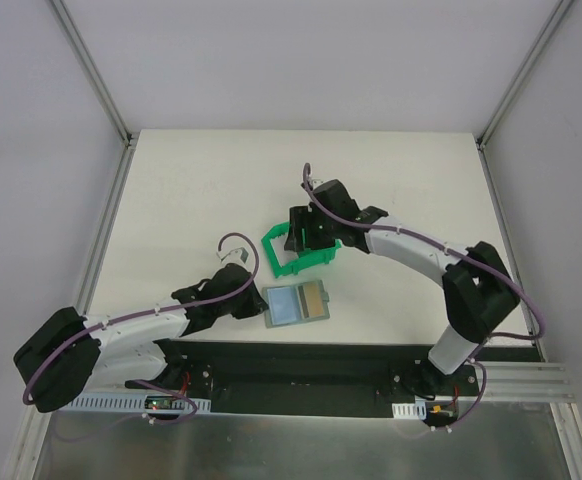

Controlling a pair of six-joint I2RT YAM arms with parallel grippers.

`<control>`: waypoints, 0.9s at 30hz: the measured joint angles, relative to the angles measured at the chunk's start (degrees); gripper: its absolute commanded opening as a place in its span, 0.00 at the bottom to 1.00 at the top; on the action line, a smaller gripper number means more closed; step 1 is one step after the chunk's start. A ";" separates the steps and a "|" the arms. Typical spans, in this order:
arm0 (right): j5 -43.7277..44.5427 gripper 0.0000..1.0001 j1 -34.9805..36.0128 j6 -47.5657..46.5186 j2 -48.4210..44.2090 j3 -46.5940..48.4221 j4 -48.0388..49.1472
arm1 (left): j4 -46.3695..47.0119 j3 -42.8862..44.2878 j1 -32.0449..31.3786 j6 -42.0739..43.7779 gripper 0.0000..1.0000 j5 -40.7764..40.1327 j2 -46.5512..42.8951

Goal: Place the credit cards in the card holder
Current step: Pick up the credit card from the storage box.

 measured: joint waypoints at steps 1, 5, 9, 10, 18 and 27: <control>-0.44 0.67 -0.20 -0.17 1.29 0.70 -0.07 | -0.11 0.00 0.00 0.00 0.00 -0.20 -0.15; -2.62 0.68 -1.07 -0.68 6.03 3.34 -0.57 | -0.35 0.00 0.00 0.09 0.00 -0.70 -1.05; -4.79 0.70 -1.73 -0.83 10.01 5.35 -0.63 | -0.35 0.00 0.00 0.31 0.00 -0.83 -1.57; -5.29 0.70 -1.84 -0.87 10.86 5.73 -0.66 | -0.37 0.00 0.00 0.33 0.00 -0.83 -1.60; -9.46 0.70 -2.45 -1.01 14.95 7.21 -0.37 | -0.39 0.00 0.00 0.37 0.00 -0.85 -1.86; -13.68 0.55 -3.54 -0.70 15.04 7.23 1.33 | -0.39 0.00 0.00 0.37 0.00 -0.85 -1.90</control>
